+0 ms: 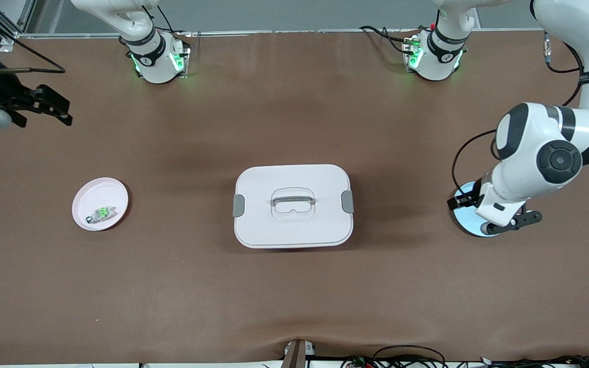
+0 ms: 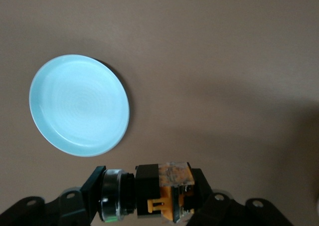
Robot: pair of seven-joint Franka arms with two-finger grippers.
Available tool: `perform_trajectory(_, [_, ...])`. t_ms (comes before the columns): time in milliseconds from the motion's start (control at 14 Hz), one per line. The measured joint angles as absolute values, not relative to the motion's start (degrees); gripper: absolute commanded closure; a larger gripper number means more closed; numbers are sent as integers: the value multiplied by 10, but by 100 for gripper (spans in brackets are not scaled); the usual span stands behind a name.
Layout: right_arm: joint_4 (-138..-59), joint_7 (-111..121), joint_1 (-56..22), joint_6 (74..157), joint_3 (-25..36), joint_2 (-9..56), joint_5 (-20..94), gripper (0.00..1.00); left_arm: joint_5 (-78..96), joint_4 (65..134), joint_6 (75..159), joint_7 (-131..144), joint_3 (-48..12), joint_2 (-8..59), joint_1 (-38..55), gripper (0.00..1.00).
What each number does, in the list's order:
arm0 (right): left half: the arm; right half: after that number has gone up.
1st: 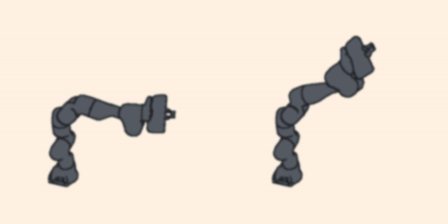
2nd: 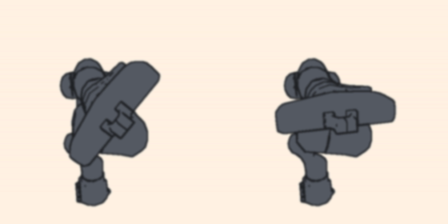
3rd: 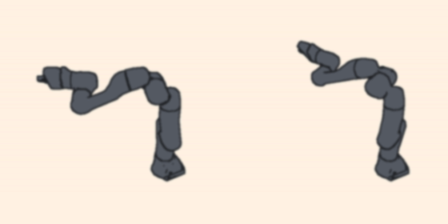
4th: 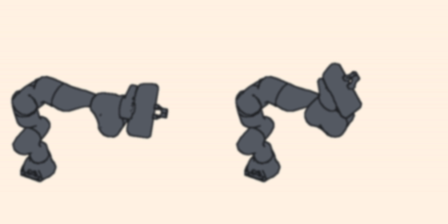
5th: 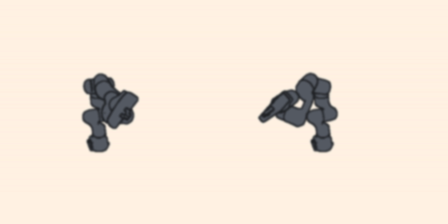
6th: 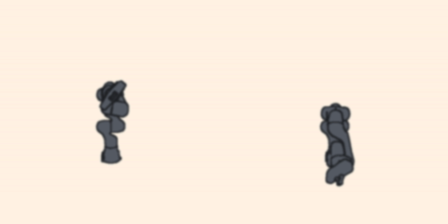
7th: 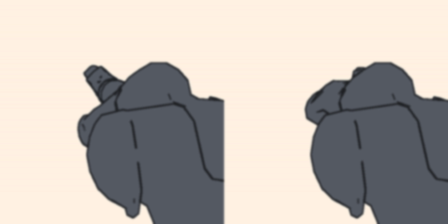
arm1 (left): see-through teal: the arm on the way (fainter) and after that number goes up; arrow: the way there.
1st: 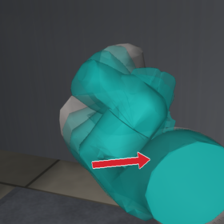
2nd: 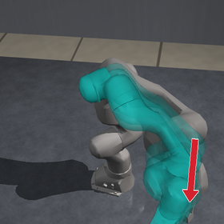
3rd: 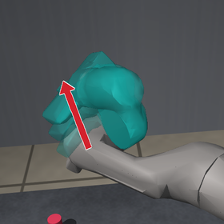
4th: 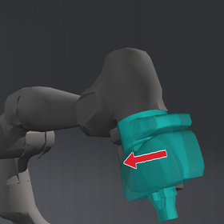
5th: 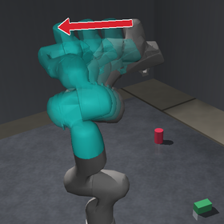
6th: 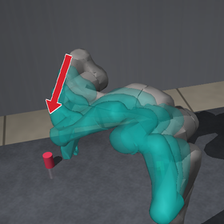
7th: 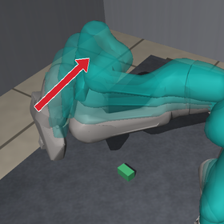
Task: Transfer orange switch to right arm and place
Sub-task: 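Carry the switch over the box with the left gripper while the right gripper approaches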
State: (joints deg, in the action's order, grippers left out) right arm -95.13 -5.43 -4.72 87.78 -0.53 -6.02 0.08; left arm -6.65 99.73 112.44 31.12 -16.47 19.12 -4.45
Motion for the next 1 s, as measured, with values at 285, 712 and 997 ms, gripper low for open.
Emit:
perform_trajectory(285, [-956,-189,-122,871,-9,-57,38,0,5,955,1094,398,-197,193,-31,100])
perform_trajectory(712, [-982,-401,-216,937,-10,-43,112,0,68,883,1083,583,-203,210,55,100])
perform_trajectory(997, [-1020,-441,-243,1015,-10,-42,151,0,125,868,1080,671,-204,216,90,100])
